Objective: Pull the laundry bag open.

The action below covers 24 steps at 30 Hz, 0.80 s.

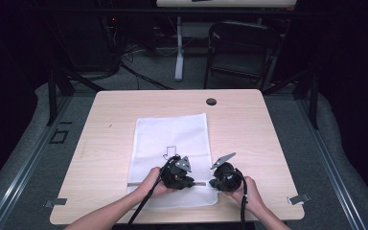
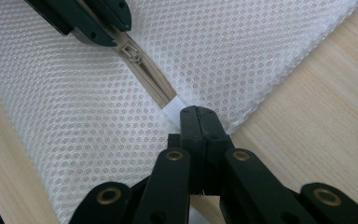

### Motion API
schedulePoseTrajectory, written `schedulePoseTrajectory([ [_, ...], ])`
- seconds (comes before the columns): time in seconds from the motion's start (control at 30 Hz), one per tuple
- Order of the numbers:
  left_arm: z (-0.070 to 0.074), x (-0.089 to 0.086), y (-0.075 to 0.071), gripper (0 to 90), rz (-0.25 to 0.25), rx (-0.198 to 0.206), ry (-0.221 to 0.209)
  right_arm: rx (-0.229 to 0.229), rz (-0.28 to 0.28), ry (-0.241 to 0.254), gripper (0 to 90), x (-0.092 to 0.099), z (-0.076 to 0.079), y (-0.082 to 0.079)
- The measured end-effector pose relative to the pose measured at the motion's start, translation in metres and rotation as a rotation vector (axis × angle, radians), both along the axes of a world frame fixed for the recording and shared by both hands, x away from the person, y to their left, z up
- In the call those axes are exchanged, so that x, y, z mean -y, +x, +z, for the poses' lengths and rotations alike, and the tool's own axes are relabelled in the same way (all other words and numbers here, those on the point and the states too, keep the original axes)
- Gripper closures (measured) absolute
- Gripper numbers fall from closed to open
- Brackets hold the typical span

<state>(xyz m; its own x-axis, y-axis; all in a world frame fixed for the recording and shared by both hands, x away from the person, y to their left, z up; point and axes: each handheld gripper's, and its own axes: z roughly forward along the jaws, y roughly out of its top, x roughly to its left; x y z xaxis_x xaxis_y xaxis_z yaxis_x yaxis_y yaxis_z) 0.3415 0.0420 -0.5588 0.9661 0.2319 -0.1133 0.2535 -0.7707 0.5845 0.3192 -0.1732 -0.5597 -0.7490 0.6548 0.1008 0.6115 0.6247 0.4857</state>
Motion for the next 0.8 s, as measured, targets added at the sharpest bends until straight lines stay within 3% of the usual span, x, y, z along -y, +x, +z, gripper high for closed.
schedulePoseTrajectory([
  [0.8, 0.004, -0.025, -0.002, 81.5, 0.009, -0.003, 0.016, -0.001, 0.007, -0.006, 90.0, -0.001, 0.0, 0.0],
])
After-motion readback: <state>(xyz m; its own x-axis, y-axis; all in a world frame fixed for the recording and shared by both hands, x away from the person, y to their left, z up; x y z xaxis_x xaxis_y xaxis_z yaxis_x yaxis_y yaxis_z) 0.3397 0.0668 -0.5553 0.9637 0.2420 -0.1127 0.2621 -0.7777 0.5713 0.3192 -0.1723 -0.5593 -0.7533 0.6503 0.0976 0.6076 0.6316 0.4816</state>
